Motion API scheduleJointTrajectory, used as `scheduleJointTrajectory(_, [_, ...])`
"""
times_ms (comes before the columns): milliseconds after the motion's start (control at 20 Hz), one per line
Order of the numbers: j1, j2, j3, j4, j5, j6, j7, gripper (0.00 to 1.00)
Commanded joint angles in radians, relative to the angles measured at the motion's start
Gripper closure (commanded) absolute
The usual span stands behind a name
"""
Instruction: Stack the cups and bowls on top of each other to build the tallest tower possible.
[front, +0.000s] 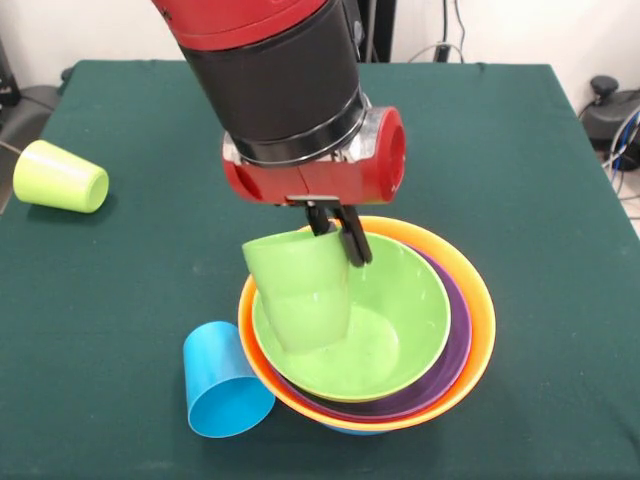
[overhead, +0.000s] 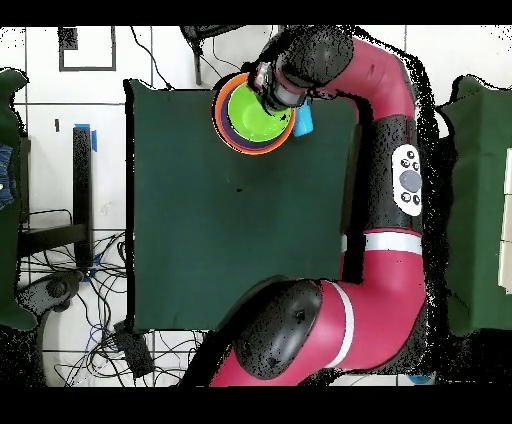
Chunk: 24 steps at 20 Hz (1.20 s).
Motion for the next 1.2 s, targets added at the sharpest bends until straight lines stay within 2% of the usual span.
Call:
scheduleJointTrajectory(50, [-0.022,-0.006,0.042,0.184,0.009,0.016,-0.171,1.0])
scheduleJointTrajectory(300, [-0.054,-0.036,0.013,0.331,0.021,-0.007,-0.136,1.0])
scheduleJointTrajectory(650, [-0.099,-0.088,0.007,0.495,-0.019,-0.088,-0.154,1.0])
scheduleJointTrajectory(900, [-0.134,-0.093,0.042,0.552,-0.035,-0.131,-0.204,1.0])
scheduleJointTrajectory(1200, [-0.144,-0.078,0.07,0.556,-0.078,-0.205,-0.259,1.0])
